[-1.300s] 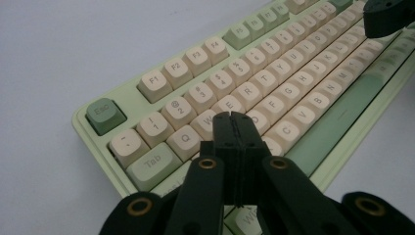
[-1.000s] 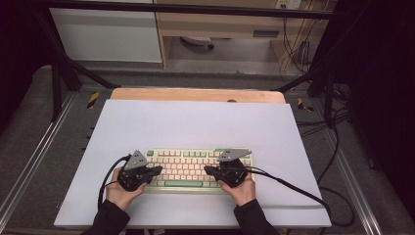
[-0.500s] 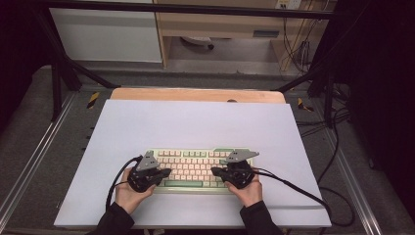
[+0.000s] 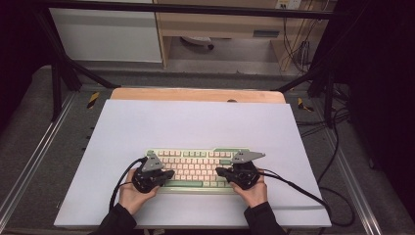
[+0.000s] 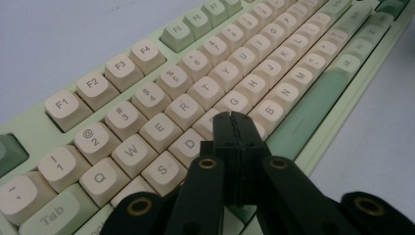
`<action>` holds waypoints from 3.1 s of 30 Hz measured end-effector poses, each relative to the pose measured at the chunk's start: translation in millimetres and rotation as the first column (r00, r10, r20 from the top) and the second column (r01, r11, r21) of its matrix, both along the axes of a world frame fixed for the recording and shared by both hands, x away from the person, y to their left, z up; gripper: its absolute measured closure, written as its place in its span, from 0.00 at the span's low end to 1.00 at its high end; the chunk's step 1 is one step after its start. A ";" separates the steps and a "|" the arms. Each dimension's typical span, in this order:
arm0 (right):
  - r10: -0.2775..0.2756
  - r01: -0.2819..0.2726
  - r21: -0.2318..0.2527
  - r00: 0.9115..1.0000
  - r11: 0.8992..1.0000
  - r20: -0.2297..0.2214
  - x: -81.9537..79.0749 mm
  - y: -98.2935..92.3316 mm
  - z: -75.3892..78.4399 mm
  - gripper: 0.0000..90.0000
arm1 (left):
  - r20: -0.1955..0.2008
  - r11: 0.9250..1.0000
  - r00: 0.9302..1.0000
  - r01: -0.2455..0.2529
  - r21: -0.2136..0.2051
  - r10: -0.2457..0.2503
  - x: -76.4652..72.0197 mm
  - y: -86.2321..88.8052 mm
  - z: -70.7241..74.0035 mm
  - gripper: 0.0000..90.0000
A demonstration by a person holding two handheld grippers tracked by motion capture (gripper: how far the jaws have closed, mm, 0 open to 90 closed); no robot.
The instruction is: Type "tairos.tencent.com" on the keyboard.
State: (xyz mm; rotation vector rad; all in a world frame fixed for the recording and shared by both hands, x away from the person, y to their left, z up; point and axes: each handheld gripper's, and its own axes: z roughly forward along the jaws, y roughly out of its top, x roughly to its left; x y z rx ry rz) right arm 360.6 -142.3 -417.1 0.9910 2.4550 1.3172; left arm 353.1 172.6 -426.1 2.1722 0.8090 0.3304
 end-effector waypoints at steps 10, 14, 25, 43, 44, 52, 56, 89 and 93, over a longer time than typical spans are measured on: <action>-0.002 0.002 0.004 1.000 1.000 0.003 -0.1 -1.0 0.7 1.00 | -0.005 1.000 1.000 0.005 0.012 -0.005 0.0 -1.4 -3.1 1.00; -0.002 0.002 0.005 1.000 1.000 0.007 0.0 -1.4 1.0 1.00 | -0.005 1.000 1.000 0.005 0.008 -0.005 0.1 -1.2 -3.7 1.00; 0.000 0.000 0.006 1.000 1.000 0.005 -0.4 -1.0 0.6 1.00 | 0.019 1.000 1.000 -0.002 -0.013 0.002 -2.0 4.5 4.0 1.00; 0.006 -0.006 -0.002 1.000 1.000 -0.003 -0.6 -0.1 -2.0 1.00 | 0.030 1.000 0.999 -0.022 -0.022 0.022 0.1 11.0 13.2 1.00; 0.006 -0.006 -0.001 1.000 1.000 -0.003 -0.7 0.1 -2.2 1.00 | 0.031 0.999 0.999 -0.022 -0.023 0.023 0.4 10.9 13.9 1.00; 0.006 -0.006 0.000 1.000 1.000 -0.002 -0.6 0.0 -1.9 1.00 | 0.033 0.999 0.999 -0.040 -0.024 0.040 7.6 9.8 15.7 1.00; 0.007 -0.007 -0.002 1.000 1.000 -0.004 -0.6 0.0 -1.9 1.00 | 0.027 0.998 0.998 -0.056 -0.019 0.056 14.1 9.7 13.7 1.00; 0.009 -0.009 0.004 1.000 1.000 -0.001 -0.8 -0.1 -1.2 1.00 | 0.022 0.996 0.996 -0.086 0.013 0.085 26.9 5.1 1.9 1.00; 0.010 -0.010 0.009 1.000 1.000 0.003 -1.2 0.1 -0.5 1.00 | 0.035 0.997 0.997 -0.076 0.001 0.076 21.9 7.4 7.8 1.00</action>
